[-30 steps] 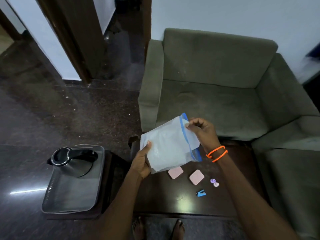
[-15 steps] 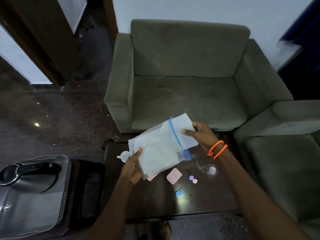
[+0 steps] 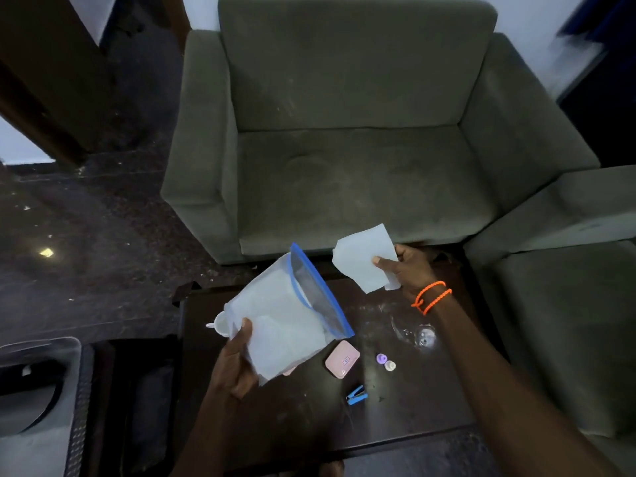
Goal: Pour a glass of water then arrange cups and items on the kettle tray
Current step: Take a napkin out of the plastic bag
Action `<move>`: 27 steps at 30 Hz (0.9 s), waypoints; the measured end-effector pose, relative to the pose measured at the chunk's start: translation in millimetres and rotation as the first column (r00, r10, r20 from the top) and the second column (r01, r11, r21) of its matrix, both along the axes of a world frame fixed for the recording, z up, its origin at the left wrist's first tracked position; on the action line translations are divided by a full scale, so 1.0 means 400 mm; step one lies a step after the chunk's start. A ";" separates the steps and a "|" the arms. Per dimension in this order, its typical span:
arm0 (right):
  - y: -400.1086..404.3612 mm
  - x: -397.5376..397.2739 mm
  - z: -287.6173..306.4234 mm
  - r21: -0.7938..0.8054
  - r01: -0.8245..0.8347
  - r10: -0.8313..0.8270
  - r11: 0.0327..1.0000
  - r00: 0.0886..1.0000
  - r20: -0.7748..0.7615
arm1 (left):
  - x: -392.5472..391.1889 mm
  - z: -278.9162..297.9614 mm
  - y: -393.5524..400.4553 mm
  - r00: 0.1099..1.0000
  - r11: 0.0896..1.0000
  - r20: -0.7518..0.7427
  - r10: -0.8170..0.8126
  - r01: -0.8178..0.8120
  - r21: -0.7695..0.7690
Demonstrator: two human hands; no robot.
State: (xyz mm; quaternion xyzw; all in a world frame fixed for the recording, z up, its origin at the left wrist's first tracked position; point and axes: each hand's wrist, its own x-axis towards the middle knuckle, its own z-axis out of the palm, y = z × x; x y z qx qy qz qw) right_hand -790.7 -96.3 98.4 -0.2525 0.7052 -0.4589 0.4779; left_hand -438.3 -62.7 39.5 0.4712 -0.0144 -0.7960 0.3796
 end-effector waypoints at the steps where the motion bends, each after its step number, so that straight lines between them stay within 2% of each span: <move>1: 0.000 0.000 -0.053 0.030 0.018 -0.018 0.999 1.000 0.005 | 0.005 -0.030 0.005 1.000 1.000 0.004 0.014 -0.014 0.019; 5: 0.014 0.014 -0.276 0.173 0.082 -0.087 0.981 0.996 0.020 | 0.029 -0.153 0.032 0.998 0.991 -0.010 0.058 -0.056 0.120; 8: 0.024 0.033 -0.430 0.212 0.114 -0.124 0.971 0.992 0.032 | 0.051 -0.237 0.050 0.994 0.993 -0.086 0.068 -0.058 0.107; 11: 0.037 0.050 -0.546 0.239 0.150 -0.144 0.959 0.989 -0.041 | 0.065 -0.292 0.050 0.993 0.986 -0.096 0.065 -0.050 0.157; 12: 0.041 0.056 -0.572 0.240 0.174 -0.160 0.955 0.984 -0.077 | 0.073 -0.301 0.059 0.994 0.993 -0.096 0.051 -0.041 0.107; 13: 0.044 0.059 -0.592 0.237 0.201 -0.177 0.950 0.977 -0.119 | 0.068 -0.293 0.064 0.984 0.995 -0.171 0.046 -0.031 0.090; 14: 0.047 0.061 -0.608 0.231 0.224 -0.189 0.947 0.969 -0.162 | 0.064 -0.299 0.063 0.982 0.994 -0.175 0.070 -0.053 0.100; 17: 0.052 0.060 -0.632 0.224 0.249 -0.190 0.942 0.948 -0.254 | 0.047 -0.301 0.056 0.996 0.999 -0.084 0.040 -0.037 0.039; 20: 0.058 0.050 -0.645 0.247 0.288 -0.191 0.925 0.917 -0.351 | 0.008 -0.301 0.045 0.998 0.998 -0.058 0.029 -0.026 0.063; 22: 0.063 0.043 -0.646 0.259 0.304 -0.194 0.917 0.906 -0.376 | -0.012 -0.314 0.045 0.998 0.997 -0.055 0.014 -0.009 0.083; 25: 0.071 0.034 -0.643 0.282 0.243 -0.105 0.928 0.898 -0.427 | -0.045 -0.328 0.039 0.997 0.997 -0.079 -0.017 0.023 0.079; 27: 0.076 0.033 -0.635 0.245 0.269 -0.170 0.931 0.917 -0.362 | -0.067 -0.335 0.035 0.998 0.996 -0.050 -0.031 0.035 0.079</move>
